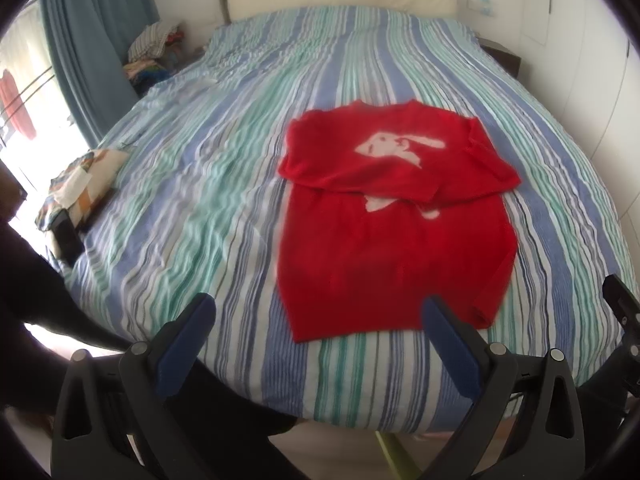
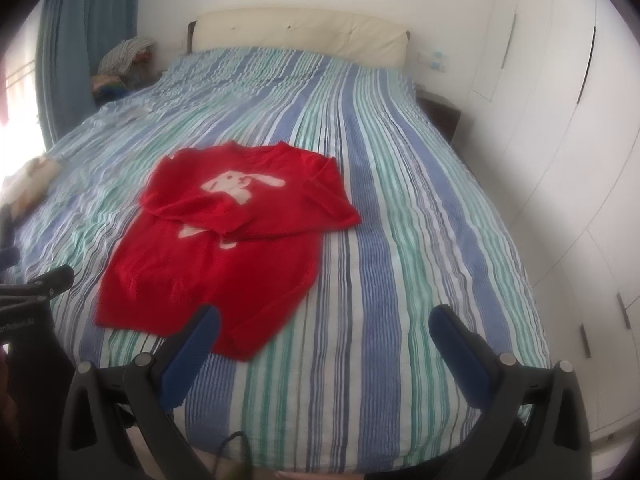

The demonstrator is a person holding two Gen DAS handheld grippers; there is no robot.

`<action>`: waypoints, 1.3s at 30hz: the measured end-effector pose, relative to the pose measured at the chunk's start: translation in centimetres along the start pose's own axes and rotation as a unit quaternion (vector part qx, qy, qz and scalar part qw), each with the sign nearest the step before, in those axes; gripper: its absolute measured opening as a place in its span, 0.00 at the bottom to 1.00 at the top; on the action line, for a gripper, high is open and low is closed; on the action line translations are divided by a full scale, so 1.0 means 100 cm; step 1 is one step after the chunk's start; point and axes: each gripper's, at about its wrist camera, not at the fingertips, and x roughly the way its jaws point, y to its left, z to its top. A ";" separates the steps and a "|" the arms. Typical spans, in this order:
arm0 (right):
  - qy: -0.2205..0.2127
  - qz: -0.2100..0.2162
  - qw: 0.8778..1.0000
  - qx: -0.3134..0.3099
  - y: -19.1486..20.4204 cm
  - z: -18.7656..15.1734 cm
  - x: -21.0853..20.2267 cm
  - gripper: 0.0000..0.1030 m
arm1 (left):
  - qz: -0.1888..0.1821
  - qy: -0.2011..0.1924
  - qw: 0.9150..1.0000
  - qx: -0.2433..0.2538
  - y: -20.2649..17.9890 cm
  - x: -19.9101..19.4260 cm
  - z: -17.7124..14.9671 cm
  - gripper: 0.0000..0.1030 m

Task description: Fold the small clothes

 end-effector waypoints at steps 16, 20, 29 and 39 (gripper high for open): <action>-0.006 -0.001 1.000 -0.005 0.007 -0.002 -0.004 1.00 | 0.010 0.008 1.000 -0.009 0.016 0.004 -0.003 1.00; -0.002 0.000 1.000 -0.004 0.006 -0.002 -0.003 1.00 | 0.013 0.014 1.000 -0.021 0.027 0.009 -0.003 1.00; -0.010 0.000 1.000 0.000 0.003 0.002 -0.004 1.00 | 0.005 0.012 1.000 -0.019 0.054 0.028 -0.005 1.00; 0.127 0.156 0.978 0.051 0.018 -0.031 0.134 0.99 | -0.066 0.140 0.988 -0.023 0.054 0.164 -0.035 0.96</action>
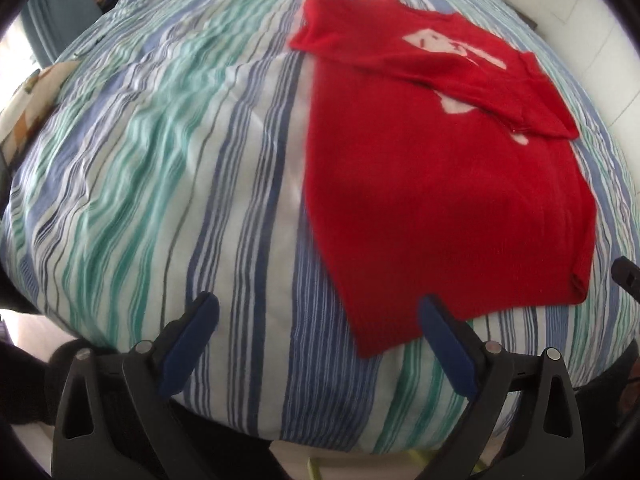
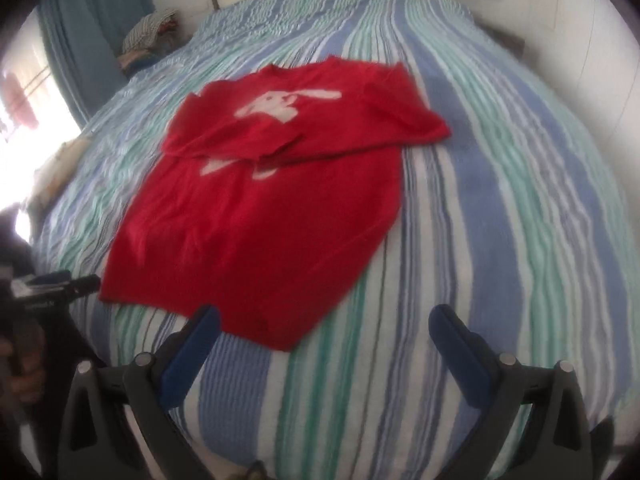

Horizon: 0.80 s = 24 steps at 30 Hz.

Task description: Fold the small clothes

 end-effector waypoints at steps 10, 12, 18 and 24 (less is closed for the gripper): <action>0.057 -0.051 0.994 0.071 -0.040 -0.012 0.044 0.47 | -0.009 -0.004 1.000 -0.005 0.019 -0.018 -0.020 0.68; 0.054 -0.056 0.994 0.080 -0.056 -0.021 0.022 0.48 | -0.020 -0.002 1.000 -0.001 0.020 -0.015 -0.021 0.73; 0.056 0.061 0.991 0.107 -0.060 -0.026 0.037 0.62 | -0.033 0.002 0.999 0.007 0.007 -0.002 -0.017 0.19; 0.052 0.103 0.989 0.090 -0.056 -0.023 0.037 0.03 | -0.065 -0.008 0.998 -0.021 0.019 -0.022 -0.011 0.03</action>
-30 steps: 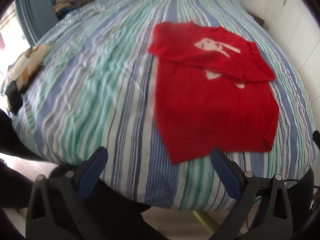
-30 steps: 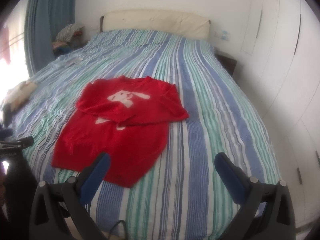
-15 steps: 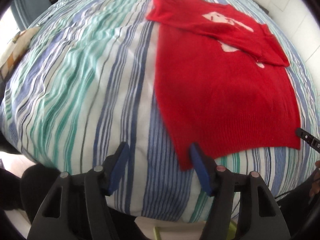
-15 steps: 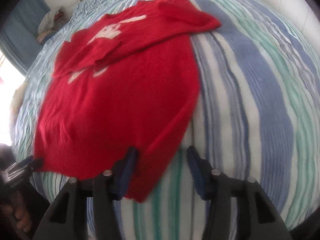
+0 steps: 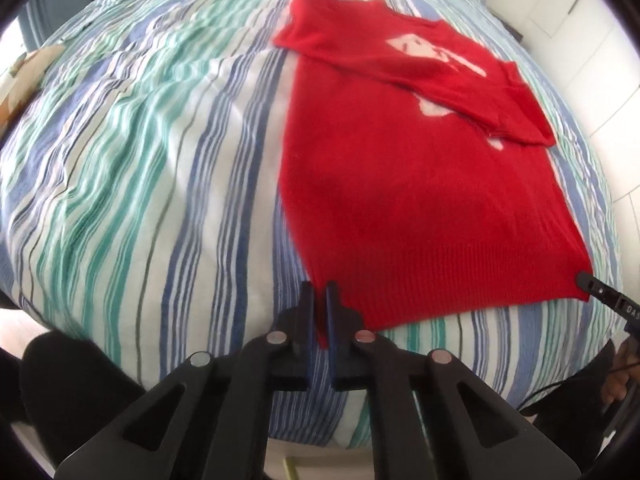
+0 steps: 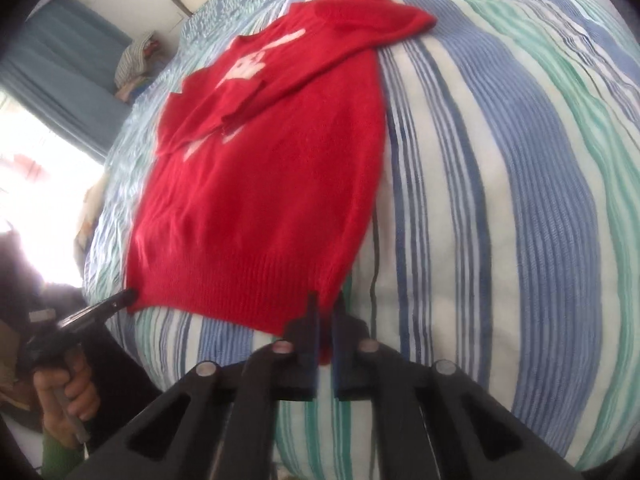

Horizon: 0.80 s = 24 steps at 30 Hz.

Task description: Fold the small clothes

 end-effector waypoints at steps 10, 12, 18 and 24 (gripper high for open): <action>0.004 -0.083 0.996 -0.029 -0.015 -0.011 -0.023 0.03 | 0.079 0.013 0.996 0.025 -0.001 0.027 -0.007 0.02; 0.018 -0.083 0.996 -0.002 -0.029 -0.023 0.000 0.02 | 0.089 0.009 0.995 0.031 -0.003 0.028 -0.008 0.02; -0.001 -0.091 0.996 -0.006 -0.028 -0.025 0.002 0.02 | 0.115 0.002 0.992 0.052 -0.015 0.038 -0.008 0.03; -0.016 -0.083 0.996 -0.012 -0.024 -0.026 -0.002 0.13 | 0.116 -0.017 0.992 0.045 -0.016 0.024 -0.012 0.31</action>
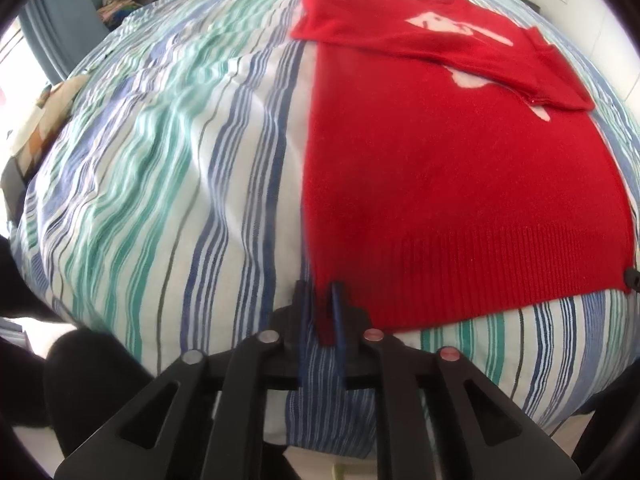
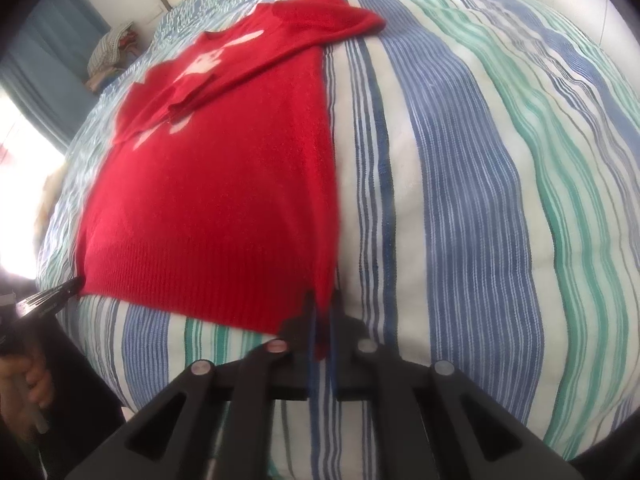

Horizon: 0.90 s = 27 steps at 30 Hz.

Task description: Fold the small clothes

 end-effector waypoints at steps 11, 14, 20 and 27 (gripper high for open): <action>-0.203 -0.134 0.970 -0.006 -0.040 0.056 -0.077 0.82 | -0.003 -0.116 0.986 -0.119 0.038 -0.047 -0.012 0.75; -0.233 -0.191 0.953 0.019 -0.073 0.107 -0.059 0.82 | 0.017 -0.126 0.984 -0.121 0.036 -0.045 -0.013 0.75; -0.145 -0.220 0.961 0.085 -0.141 0.162 0.023 1.00 | 0.046 -0.143 0.984 -0.095 0.030 -0.049 -0.018 0.76; -0.154 -0.240 0.956 0.075 -0.137 0.166 0.021 1.00 | 0.036 -0.134 0.983 -0.117 0.038 -0.042 -0.015 0.76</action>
